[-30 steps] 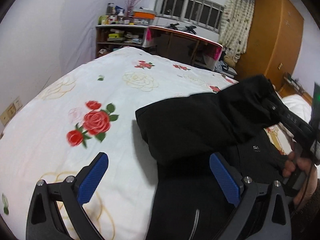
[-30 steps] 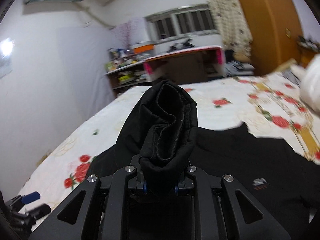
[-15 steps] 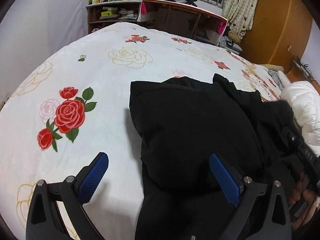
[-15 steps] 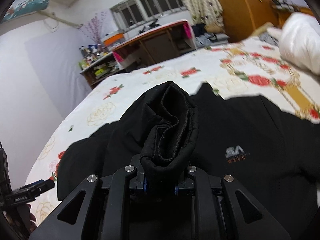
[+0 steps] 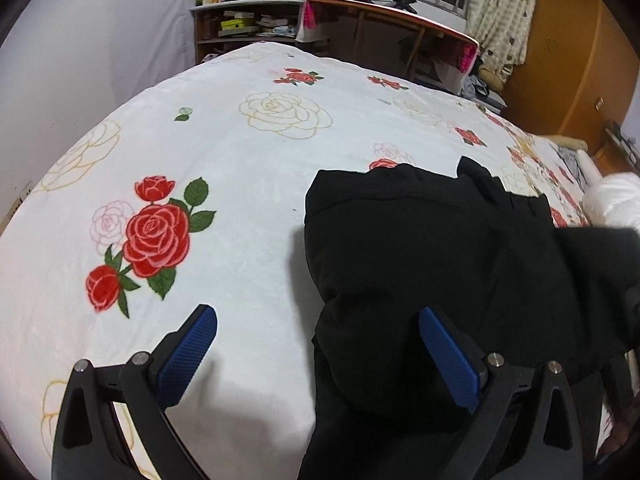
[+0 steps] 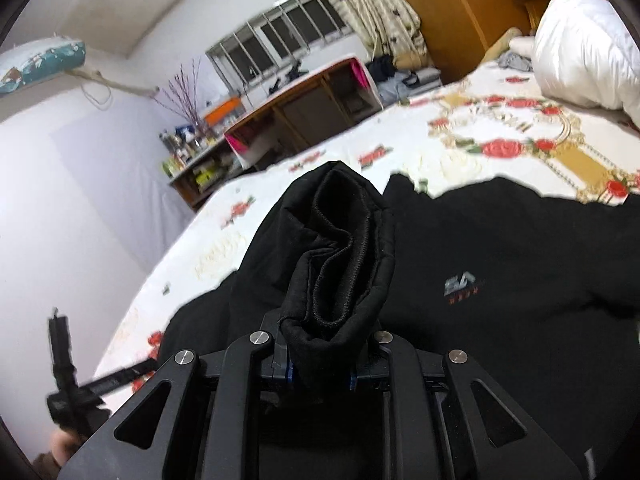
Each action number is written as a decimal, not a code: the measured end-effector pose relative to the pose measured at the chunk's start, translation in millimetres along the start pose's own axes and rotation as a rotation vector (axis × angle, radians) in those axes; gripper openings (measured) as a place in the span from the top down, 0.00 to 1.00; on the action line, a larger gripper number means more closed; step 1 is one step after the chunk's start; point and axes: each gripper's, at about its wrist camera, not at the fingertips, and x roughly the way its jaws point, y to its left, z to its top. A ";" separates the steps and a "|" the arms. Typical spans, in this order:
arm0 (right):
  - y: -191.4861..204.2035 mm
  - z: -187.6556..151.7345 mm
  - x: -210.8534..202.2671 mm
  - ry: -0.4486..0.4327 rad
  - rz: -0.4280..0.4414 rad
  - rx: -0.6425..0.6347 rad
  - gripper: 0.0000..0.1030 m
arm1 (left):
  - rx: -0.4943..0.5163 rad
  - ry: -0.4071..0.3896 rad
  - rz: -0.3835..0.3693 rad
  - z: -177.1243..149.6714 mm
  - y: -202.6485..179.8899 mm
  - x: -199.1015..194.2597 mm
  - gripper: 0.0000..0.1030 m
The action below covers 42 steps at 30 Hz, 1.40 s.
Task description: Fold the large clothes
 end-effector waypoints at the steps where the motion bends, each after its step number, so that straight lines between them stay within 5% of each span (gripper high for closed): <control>1: 2.4 0.0 -3.8 -0.025 -0.032 -0.037 0.83 | -0.002 -0.002 -0.002 -0.4 -0.5 1.0 0.01; 9: -50.4 -32.9 48.4 0.201 -0.196 0.070 0.75 | 0.065 0.064 0.044 -8.2 -17.0 36.8 0.00; 12: -55.4 -35.2 42.3 0.192 -0.206 0.060 0.64 | 0.052 0.079 0.055 -8.6 -17.1 43.9 0.00; 14: -57.4 -30.4 34.9 0.167 -0.257 0.032 0.42 | 0.052 0.085 0.068 -7.9 -17.2 45.5 0.00; 18: -59.5 -15.3 9.5 0.073 -0.350 -0.001 0.41 | 0.088 0.088 0.092 -7.5 -22.1 43.1 0.00; 21: -68.1 6.7 12.5 0.073 -0.245 0.006 0.41 | 0.089 0.097 0.099 -6.9 -21.2 43.2 0.00; 25: -72.1 9.9 66.5 0.282 -0.203 -0.032 0.41 | 0.081 0.109 0.120 -6.9 -20.7 47.4 0.00; 27: -70.2 5.4 83.6 0.346 -0.151 -0.030 0.46 | 0.094 0.101 0.135 -6.2 -22.7 47.9 0.00; 30: -61.2 1.4 84.6 0.340 -0.140 -0.069 0.83 | 0.092 0.107 0.139 -3.5 -20.2 48.1 0.00; 31: -56.1 6.6 82.1 0.316 -0.122 -0.089 0.86 | 0.087 0.106 0.140 -2.5 -18.1 46.9 0.00; 38: -26.5 55.2 55.2 0.106 -0.098 -0.161 0.89 | 0.031 0.052 0.139 4.6 1.6 26.9 0.00; 42: -32.2 54.2 71.1 0.146 -0.192 -0.185 0.89 | 0.024 0.051 0.146 4.8 7.1 29.1 0.00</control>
